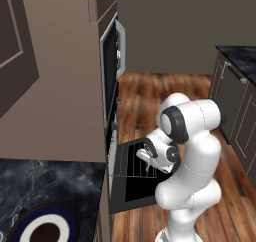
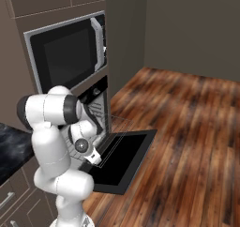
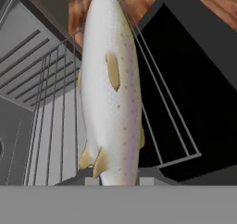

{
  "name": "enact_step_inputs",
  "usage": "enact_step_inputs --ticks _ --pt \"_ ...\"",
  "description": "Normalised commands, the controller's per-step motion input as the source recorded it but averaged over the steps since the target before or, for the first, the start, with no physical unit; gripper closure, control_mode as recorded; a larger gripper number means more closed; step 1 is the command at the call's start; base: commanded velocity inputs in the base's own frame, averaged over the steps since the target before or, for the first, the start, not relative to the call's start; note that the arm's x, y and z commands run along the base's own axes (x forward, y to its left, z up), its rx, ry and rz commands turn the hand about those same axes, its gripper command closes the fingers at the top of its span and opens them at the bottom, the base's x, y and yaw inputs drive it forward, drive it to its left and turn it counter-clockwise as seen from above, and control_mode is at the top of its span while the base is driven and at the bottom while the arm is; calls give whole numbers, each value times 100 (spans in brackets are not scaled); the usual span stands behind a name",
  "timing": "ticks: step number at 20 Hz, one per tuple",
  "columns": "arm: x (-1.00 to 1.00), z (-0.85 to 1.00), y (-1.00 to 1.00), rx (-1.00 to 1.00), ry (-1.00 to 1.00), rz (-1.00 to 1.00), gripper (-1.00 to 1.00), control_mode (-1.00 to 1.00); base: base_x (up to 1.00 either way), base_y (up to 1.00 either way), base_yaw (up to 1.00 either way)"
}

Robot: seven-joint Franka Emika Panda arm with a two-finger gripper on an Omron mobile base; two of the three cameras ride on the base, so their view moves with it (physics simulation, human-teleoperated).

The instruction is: Place the fish on the rack of the oven, and slide the rack back inside. Close the oven door.

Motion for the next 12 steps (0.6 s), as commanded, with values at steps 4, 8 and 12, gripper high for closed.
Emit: enact_step_inputs --ticks 4,8,12 --pt "41 0 0 0 0 -8 100 -100 0 0 0" --pt "32 0 0 0 0 -7 100 -100 0 0 0" --pt "18 0 0 0 0 -5 100 -100 0 0 0"
